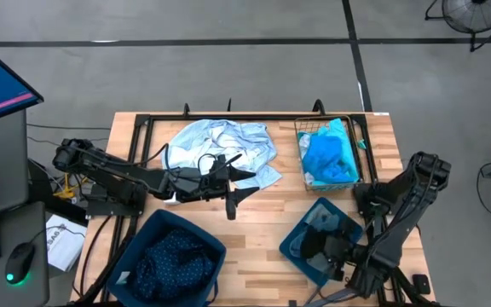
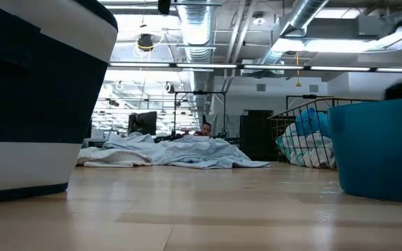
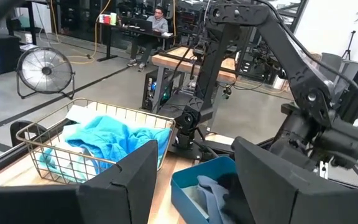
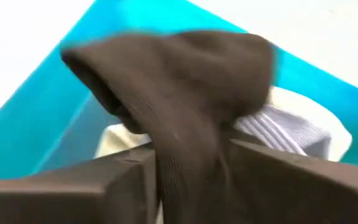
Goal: Pick & Place Cloths
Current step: Put the black sock into the blue bin
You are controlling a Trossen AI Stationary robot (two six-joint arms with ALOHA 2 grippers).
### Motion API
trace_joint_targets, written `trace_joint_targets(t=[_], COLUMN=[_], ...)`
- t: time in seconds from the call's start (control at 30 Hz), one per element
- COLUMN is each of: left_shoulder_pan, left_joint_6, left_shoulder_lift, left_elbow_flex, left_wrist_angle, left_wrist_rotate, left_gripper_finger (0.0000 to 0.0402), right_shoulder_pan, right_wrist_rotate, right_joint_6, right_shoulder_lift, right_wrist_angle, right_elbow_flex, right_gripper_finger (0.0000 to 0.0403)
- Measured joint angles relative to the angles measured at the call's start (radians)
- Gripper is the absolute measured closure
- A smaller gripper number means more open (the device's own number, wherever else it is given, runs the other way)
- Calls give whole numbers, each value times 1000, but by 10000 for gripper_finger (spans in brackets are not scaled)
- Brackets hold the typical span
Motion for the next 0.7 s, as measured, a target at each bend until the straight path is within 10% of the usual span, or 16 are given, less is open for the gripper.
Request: trace_joint_targets(t=[0.3,0.53,0.7], left_shoulder_pan=[0,-3,-3], left_joint_6=[0,0,0], left_shoulder_lift=[0,0,0], left_elbow_flex=[0,0,0], left_wrist_angle=[0,0,0], left_wrist_rotate=[0,0,0], left_gripper_finger=[207,207,207], right_shoulder_pan=[5,51,10], right_wrist_rotate=[-113,-206,-87], right_joint_6=[-90,-115,-112], right_shoulder_lift=[-105,-195,-239], right_wrist_angle=[55,139,145], right_elbow_flex=[0,0,0], right_gripper_finger=[128,122,146])
